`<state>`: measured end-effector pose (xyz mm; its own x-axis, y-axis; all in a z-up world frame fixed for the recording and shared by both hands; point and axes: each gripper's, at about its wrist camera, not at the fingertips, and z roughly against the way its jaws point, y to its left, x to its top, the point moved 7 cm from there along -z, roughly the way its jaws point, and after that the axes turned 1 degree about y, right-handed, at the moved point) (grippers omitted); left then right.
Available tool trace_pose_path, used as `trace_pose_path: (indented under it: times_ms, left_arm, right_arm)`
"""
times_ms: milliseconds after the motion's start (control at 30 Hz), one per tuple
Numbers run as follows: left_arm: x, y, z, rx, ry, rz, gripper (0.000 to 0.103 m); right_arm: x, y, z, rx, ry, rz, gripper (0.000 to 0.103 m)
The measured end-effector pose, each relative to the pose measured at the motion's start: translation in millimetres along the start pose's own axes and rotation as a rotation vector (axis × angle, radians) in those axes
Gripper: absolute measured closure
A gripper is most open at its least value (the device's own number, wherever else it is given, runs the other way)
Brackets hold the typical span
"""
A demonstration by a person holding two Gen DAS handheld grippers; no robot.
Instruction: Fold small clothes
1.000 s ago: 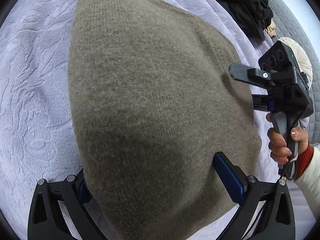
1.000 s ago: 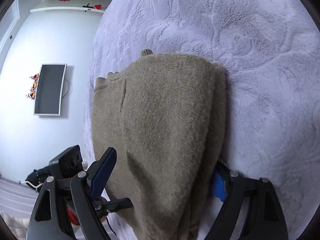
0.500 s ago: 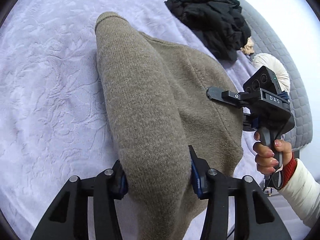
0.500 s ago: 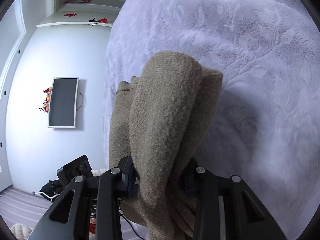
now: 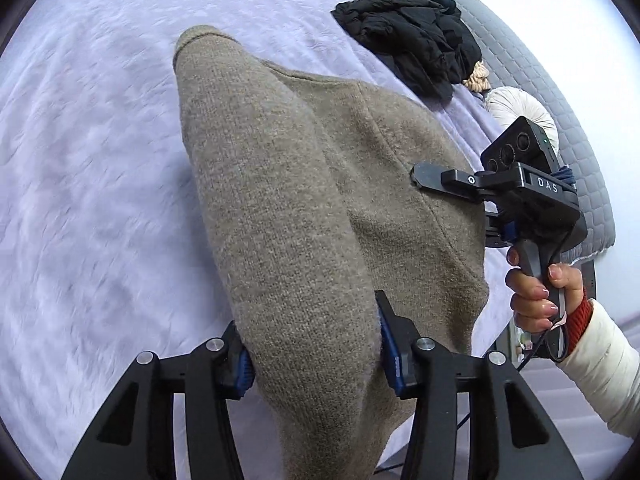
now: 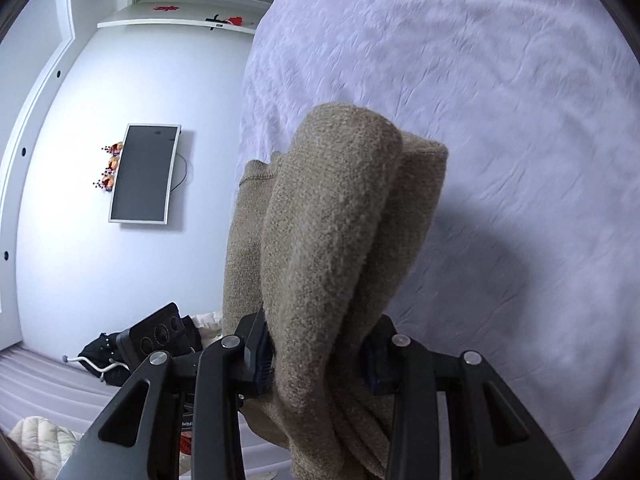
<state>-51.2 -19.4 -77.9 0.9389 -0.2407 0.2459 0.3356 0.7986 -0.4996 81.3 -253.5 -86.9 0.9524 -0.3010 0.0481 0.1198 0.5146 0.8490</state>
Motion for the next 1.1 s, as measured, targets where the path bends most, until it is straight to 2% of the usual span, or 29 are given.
trace_pose_path:
  times_ms: [133,267,300,367,433,467,567,600,633,667,767,867,900,1000,1100]
  left_arm:
    - [-37.3,43.1,4.0,0.053,0.013,0.060,0.053]
    - [-65.5,87.4,-6.3,0.148,0.037,0.140,0.051]
    - [-70.3,93.8,-7.7,0.144,0.038,0.162,0.046]
    - [-75.4,100.0,-4.9,0.150,0.018,0.182,0.041]
    - [-79.6,102.4,0.5,0.184,0.010,0.167,0.030]
    - [-78.5,102.6,1.6,0.213,0.006,0.159,0.025]
    - [-83.1,105.7,13.6,0.254,0.002,0.144,0.025]
    - [-83.8,105.9,18.6,0.276,-0.007,0.133,0.022]
    - [-86.2,108.3,24.7,0.308,-0.009,0.121,0.015]
    - [-85.1,108.8,28.4,0.353,-0.013,0.109,0.000]
    - [-79.9,102.1,35.3,0.415,-0.036,0.082,0.000]
    - [-81.5,103.7,43.3,0.440,-0.038,0.074,0.000]
    - [-75.7,99.6,41.4,0.439,-0.046,0.076,0.000]
    - [-71.9,101.0,49.1,0.438,-0.061,0.114,0.000]
    - [-67.2,102.3,51.1,0.457,-0.069,0.139,0.000]
  right_arm:
    - [-23.7,-11.2,-39.9,-0.008,0.048,-0.017,0.065]
    - [-39.7,-45.1,-74.6,-0.123,0.097,-0.039,0.065]
    - [-40.2,-51.9,-76.9,-0.150,0.092,-0.047,0.065]
    - [-38.9,-67.4,-75.5,-0.199,0.068,-0.076,0.059]
    - [-38.4,-75.0,-68.3,-0.281,0.049,-0.070,0.042]
    - [-38.7,-74.6,-64.8,-0.315,0.042,-0.059,0.040]
    - [-40.4,-62.9,-51.2,-0.393,0.024,-0.019,0.040]
    - [-44.0,-58.6,-43.9,-0.424,0.020,0.002,0.040]
    - [-49.8,-51.0,-37.2,-0.442,0.018,0.024,0.040]
    - [-53.8,-45.4,-33.1,-0.438,0.015,0.034,0.040]
    - [-84.4,-31.1,-23.5,-0.370,0.028,0.030,0.040]
    - [-112.6,-30.4,-44.0,-0.359,0.085,-0.001,0.040]
    - [-119.3,-34.7,-50.0,-0.370,0.097,-0.014,0.041]
    - [-123.7,-43.2,-62.4,-0.420,0.091,-0.058,0.093]
    - [-119.5,-23.5,-55.2,-0.462,0.057,0.037,0.093]
